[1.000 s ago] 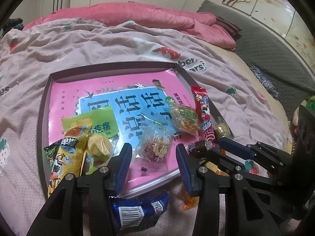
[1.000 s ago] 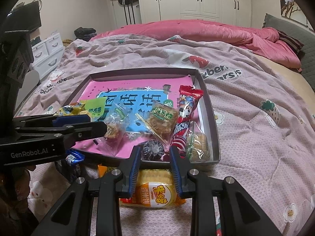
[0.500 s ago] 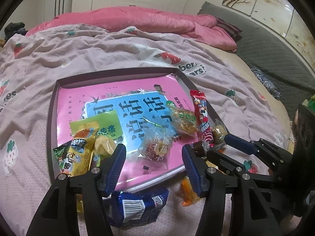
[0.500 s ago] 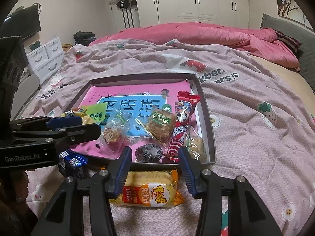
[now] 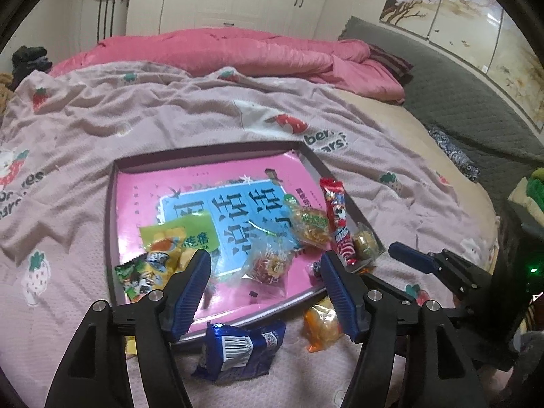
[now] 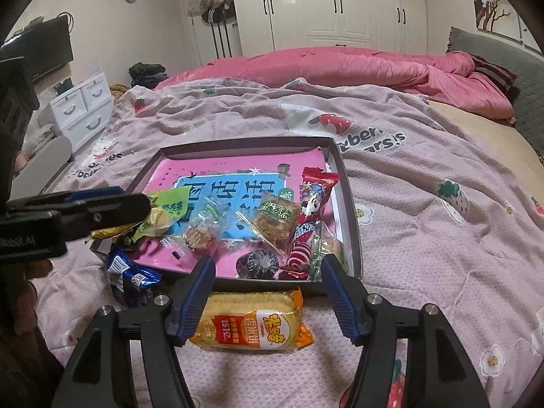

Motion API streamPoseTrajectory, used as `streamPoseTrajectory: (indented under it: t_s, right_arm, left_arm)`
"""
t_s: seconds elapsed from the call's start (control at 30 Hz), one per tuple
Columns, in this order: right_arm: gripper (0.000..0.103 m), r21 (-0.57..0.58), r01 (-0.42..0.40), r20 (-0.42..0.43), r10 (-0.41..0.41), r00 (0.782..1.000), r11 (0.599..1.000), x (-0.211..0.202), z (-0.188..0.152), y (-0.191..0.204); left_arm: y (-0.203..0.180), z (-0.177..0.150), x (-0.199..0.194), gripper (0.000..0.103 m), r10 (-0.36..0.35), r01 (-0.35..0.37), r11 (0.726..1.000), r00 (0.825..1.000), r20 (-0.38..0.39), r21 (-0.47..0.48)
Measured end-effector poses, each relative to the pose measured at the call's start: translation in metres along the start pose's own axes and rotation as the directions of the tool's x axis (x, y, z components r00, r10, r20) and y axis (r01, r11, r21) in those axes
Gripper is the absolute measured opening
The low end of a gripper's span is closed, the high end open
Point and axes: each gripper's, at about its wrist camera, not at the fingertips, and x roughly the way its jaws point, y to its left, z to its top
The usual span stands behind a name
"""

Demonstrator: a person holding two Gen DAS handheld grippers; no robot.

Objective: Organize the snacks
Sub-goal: 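Lift both open tools out of the tray toward the blue wrapper and yellow cake bar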

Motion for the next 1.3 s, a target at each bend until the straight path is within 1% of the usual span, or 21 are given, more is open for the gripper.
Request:
streamPoseTrajectory:
  t_s: [0.2,0.3,0.47,0.67,0.87,1.03,1.13,1.3]
  right_arm:
    - [0.065,-0.018,-0.014,0.014,0.015,1.0,1.0,-0.008,-0.001,0.004]
    - [0.069,-0.026,-0.019,0.014,0.019,1.0,0.999,-0.011,-0.003,0.008]
    - [0.07,-0.009,-0.048,-0.002,0.048,0.999,0.999,-0.014,-0.008,0.01]
    - [0.07,-0.002,-0.081,-0.013,0.081,0.997,0.997,-0.02,-0.014,0.016]
    - [0.07,-0.022,-0.079,-0.025,0.078,0.997,0.997,-0.022,-0.019,0.021]
    - [0.07,-0.028,-0.08,-0.035,0.079,0.996,0.996,-0.023,-0.023,0.023]
    - [0.074,-0.042,-0.071,-0.043,0.069,0.997,0.997,-0.023,-0.027,0.025]
    - [0.085,-0.056,-0.065,-0.068,0.061,0.996,0.996,-0.016,-0.032,0.027]
  left_arm:
    - [0.006,0.002,-0.013,0.071,0.02,-0.02,1.0,1.0,0.016,-0.002]
    - [0.01,0.0,-0.019,0.071,0.032,-0.031,0.999,0.999,0.019,-0.008]
    - [0.015,-0.005,-0.03,0.071,0.054,-0.054,0.999,0.998,0.022,-0.006]
    - [0.019,-0.018,-0.037,0.071,0.072,-0.072,0.997,0.997,0.002,-0.002]
    - [0.02,-0.037,-0.039,0.071,0.093,-0.093,0.996,0.995,-0.032,0.005]
    - [0.015,-0.05,-0.036,0.072,0.108,-0.106,0.994,0.992,-0.061,0.03]
    - [0.013,-0.056,-0.033,0.075,0.11,-0.107,0.993,0.991,-0.076,0.038]
    - [0.011,-0.063,-0.028,0.075,0.118,-0.114,0.992,0.988,-0.1,0.046]
